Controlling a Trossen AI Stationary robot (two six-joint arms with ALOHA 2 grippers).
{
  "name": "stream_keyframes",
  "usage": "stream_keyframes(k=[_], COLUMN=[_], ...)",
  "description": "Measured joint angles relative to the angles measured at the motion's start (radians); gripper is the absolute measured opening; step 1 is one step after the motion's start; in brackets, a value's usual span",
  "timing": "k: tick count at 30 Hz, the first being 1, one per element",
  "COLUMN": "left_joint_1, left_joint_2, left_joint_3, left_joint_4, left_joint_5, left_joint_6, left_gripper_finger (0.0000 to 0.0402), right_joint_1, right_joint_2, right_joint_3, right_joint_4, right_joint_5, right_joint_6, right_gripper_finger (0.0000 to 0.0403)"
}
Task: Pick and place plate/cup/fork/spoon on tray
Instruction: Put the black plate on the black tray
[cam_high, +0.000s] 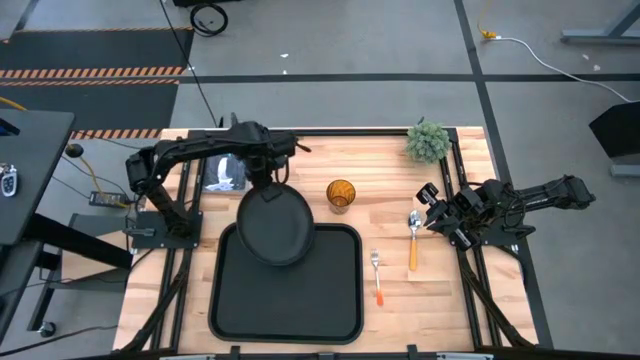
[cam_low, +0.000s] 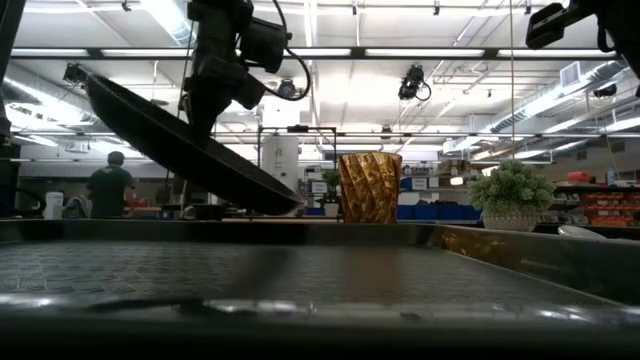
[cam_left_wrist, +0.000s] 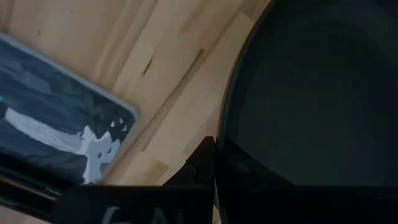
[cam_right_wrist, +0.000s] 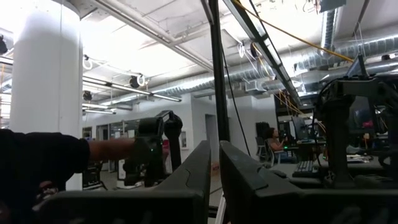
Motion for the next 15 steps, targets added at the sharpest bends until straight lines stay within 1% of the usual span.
stream_keyframes(k=[3, 7, 9, 11, 15], left_joint_1=[0.036, 0.150, 0.214, 0.271, 0.351], left_joint_2=[-0.001, -0.001, 0.008, 0.023, 0.080], left_joint_3=[0.000, 0.000, 0.001, 0.001, 0.001], left_joint_4=[0.028, 0.092, 0.150, 0.190, 0.264], left_joint_5=[-0.013, -0.042, -0.071, -0.073, -0.080], left_joint_6=[0.020, 0.057, 0.054, 0.051, -0.003], left_gripper_finger=[0.0011, 0.0011, 0.0011, 0.0011, 0.0011], right_joint_1=[0.000, 0.000, 0.000, 0.000, 0.000], right_joint_2=[0.000, 0.000, 0.000, 0.000, 0.000], right_joint_3=[0.000, 0.000, 0.000, 0.000, 0.000], right_joint_4=[0.000, 0.000, 0.000, 0.000, 0.001], right_joint_5=[0.000, 0.000, 0.000, 0.000, 0.000], right_joint_6=[0.000, -0.002, -0.002, 0.001, 0.006], right_gripper_finger=[0.0041, 0.0041, 0.0041, 0.0041, 0.0041])
